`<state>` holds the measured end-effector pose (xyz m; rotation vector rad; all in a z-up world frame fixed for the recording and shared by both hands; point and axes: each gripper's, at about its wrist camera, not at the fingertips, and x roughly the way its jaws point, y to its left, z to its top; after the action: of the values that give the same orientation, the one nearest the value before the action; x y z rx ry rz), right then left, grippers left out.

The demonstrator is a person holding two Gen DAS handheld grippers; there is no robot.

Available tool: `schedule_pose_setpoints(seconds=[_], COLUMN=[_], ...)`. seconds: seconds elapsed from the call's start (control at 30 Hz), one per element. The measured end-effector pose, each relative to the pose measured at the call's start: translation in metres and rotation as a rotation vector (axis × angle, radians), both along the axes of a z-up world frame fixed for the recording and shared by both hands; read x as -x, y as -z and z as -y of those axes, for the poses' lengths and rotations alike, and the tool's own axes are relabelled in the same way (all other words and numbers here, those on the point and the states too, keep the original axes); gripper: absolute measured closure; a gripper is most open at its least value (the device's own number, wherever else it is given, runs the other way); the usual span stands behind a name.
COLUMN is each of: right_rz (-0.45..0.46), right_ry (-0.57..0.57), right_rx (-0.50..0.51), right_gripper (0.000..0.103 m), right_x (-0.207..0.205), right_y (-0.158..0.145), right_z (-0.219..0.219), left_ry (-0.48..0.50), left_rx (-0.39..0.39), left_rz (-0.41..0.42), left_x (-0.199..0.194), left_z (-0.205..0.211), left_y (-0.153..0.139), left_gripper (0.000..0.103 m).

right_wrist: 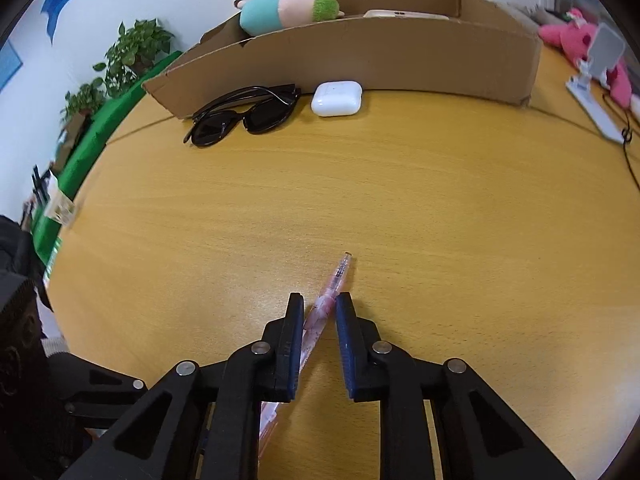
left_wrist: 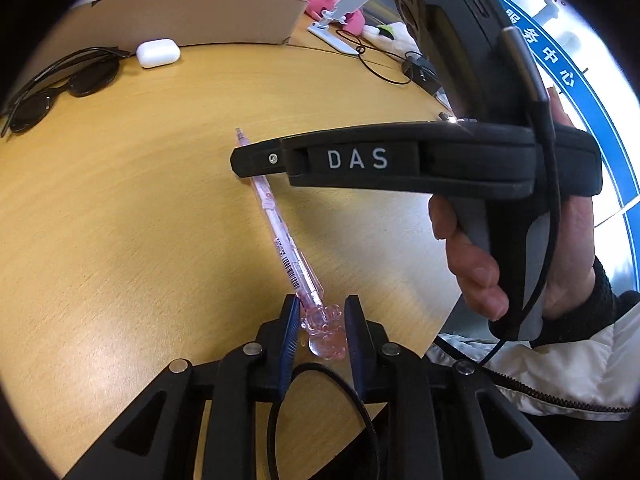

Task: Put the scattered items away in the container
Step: 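Lower the left gripper onto the pink pen on the table, then grasp the pink pen with the left gripper and lift it toward the box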

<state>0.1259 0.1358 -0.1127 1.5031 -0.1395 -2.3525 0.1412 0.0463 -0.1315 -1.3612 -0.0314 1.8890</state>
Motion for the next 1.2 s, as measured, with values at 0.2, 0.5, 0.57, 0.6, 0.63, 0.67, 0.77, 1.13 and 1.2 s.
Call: schedule_pose_setpoints(seconds=[0.2,0.5,0.57,0.6,0.63,0.67,0.77,1.13,1.2], right_rz=[0.002,-0.034,-0.051,-0.062,-0.078,-0.090,-0.130,-0.291,-0.293], right_ry=[-0.003,-0.007,-0.010,-0.012,-0.017,-0.022,-0.036,-0.114,-0.131], right_rx=[0.051,0.177,0.210,0.215,0.226,0.230,0.241,0.197,0.200], right_gripper=[0.087,0.089,0.089,0.090,0.090,0.090,0.091,0.102,0.102], right_x=[0.000,0.015,0.022,0.025,0.029,0.032,0.046,0.102,0.114], right_y=[-0.003,-0.031,-0.042,-0.047,-0.054,-0.059,-0.077,-0.143,-0.146], right_z=[0.002,-0.006,-0.008,-0.008,-0.008,-0.009,-0.009,0.012,0.019], left_ry=[-0.041,-0.104,-0.116,-0.120,-0.123,-0.125,-0.134,-0.187,-0.196], left_rx=[0.037,0.021,0.022,0.017,0.008,0.004,-0.003,-0.037,-0.035], left_rz=[-0.055,-0.157,-0.176,-0.183,-0.194,-0.203,-0.236,-0.333,-0.356], left_x=[-0.012,-0.012,-0.005,-0.003,0.001,0.007,0.011,0.109,0.117], left_z=[-0.006,-0.008,0.004,0.008,0.008,0.022,0.023,0.037,0.039], left_y=[-0.006,-0.036,-0.045,-0.050,-0.055,-0.060,-0.076,-0.110,-0.116], left_gripper=[0.082,0.083,0.084,0.084,0.084,0.084,0.084,0.084,0.084])
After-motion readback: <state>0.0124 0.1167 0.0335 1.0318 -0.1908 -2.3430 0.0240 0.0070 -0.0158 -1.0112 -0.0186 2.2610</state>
